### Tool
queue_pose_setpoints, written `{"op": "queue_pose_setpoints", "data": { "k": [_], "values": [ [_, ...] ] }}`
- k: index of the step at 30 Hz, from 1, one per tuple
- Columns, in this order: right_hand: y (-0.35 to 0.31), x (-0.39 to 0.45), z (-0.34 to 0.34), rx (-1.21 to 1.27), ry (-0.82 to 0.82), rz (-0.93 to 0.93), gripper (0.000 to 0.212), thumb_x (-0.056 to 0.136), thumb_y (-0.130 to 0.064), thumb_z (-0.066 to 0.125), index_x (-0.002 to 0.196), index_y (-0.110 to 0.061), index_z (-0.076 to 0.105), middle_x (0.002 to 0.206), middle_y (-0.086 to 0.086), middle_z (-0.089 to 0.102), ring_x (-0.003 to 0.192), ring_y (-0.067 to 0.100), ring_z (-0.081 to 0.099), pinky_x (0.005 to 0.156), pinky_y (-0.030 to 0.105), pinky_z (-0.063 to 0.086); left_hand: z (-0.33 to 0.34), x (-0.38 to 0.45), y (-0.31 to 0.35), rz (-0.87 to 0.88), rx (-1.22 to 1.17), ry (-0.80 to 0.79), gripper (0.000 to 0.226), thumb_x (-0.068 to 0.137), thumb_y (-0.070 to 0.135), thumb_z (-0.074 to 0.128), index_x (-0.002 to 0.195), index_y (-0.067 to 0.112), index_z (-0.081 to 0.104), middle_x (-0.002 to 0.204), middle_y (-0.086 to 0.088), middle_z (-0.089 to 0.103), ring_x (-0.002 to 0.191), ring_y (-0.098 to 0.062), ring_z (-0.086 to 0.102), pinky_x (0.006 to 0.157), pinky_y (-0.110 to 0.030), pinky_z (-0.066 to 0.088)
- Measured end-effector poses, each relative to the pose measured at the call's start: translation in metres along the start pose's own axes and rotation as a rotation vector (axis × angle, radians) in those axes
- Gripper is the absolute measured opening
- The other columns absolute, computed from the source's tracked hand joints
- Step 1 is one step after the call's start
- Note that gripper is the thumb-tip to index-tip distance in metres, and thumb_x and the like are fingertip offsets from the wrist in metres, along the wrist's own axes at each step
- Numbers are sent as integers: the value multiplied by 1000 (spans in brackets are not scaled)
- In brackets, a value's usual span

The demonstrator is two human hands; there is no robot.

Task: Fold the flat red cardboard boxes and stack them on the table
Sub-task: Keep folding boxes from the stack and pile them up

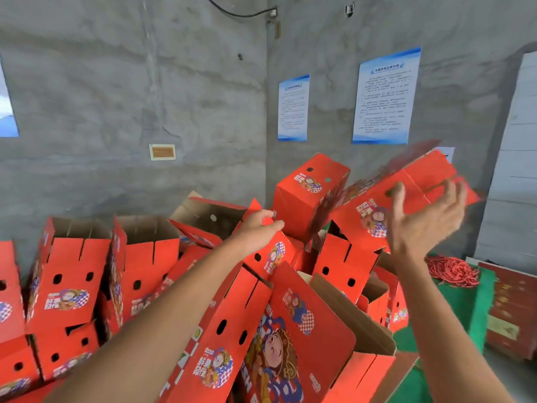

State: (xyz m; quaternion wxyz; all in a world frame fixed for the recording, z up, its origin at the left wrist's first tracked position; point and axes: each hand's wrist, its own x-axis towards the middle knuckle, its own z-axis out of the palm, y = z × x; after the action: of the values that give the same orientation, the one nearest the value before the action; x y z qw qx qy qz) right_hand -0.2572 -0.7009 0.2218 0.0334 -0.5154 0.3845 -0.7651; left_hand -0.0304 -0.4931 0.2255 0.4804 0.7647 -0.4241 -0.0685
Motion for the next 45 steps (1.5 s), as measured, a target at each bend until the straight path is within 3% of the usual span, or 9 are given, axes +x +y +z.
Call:
{"op": "queue_pose_setpoints", "data": {
  "k": [4,7,11,16,18,26,30,35,45],
  "values": [
    [66,25,-13,227,-58,525,111,80,-85,59,164,-23,20,170,7,20,154,22,29,123,39,25,14,-3,-17,1,17,-43,48,100,39,64,145,21,57,146,4,56,119,-8,54,85,-17,41],
    [76,27,-9,455,-138,525,116,80,-69,74,166,-20,13,170,1,24,149,1,30,116,5,20,28,2,-21,31,9,-70,47,101,35,63,145,22,57,145,4,57,118,-6,53,92,-18,40],
    [63,29,1,422,-247,411,105,79,-64,76,163,-32,23,165,-9,35,127,-30,35,100,-7,25,51,14,-8,58,-3,-92,38,99,31,65,137,34,61,101,11,60,72,2,49,61,-5,41],
    [37,26,26,384,-573,185,92,87,-45,80,160,-43,24,164,-20,32,129,16,61,108,37,51,72,23,12,86,-11,-130,52,84,48,62,136,49,57,123,15,56,106,-8,53,98,-35,49],
    [28,22,40,352,-669,48,91,88,-43,79,160,-41,24,166,-19,29,143,15,48,114,48,45,74,25,16,80,-25,-135,53,80,53,59,132,56,55,131,17,55,101,-2,56,89,-30,51],
    [-4,11,80,191,-910,-216,91,92,-42,73,162,-47,13,172,-7,16,152,18,31,110,47,42,71,36,13,87,-44,-128,51,95,42,60,143,53,46,119,18,46,80,6,52,71,-20,45],
    [-9,0,86,156,-984,-247,94,93,-38,73,162,-46,9,168,-6,30,98,12,69,89,42,56,77,43,15,81,-85,-71,63,98,34,62,154,46,37,98,24,49,66,11,54,58,-6,44],
    [-7,-11,89,228,-984,-7,103,93,-40,75,165,-28,3,169,1,27,124,31,62,107,48,47,85,53,27,93,-108,-31,77,98,34,64,162,41,21,161,-2,36,136,-20,49,115,-42,41],
    [6,-4,87,246,-990,-33,93,95,-42,71,164,-35,10,170,-4,20,138,10,40,108,39,38,85,73,36,55,-121,2,105,88,42,80,164,32,9,170,-4,23,152,-27,33,122,-45,30]
  ]
}}
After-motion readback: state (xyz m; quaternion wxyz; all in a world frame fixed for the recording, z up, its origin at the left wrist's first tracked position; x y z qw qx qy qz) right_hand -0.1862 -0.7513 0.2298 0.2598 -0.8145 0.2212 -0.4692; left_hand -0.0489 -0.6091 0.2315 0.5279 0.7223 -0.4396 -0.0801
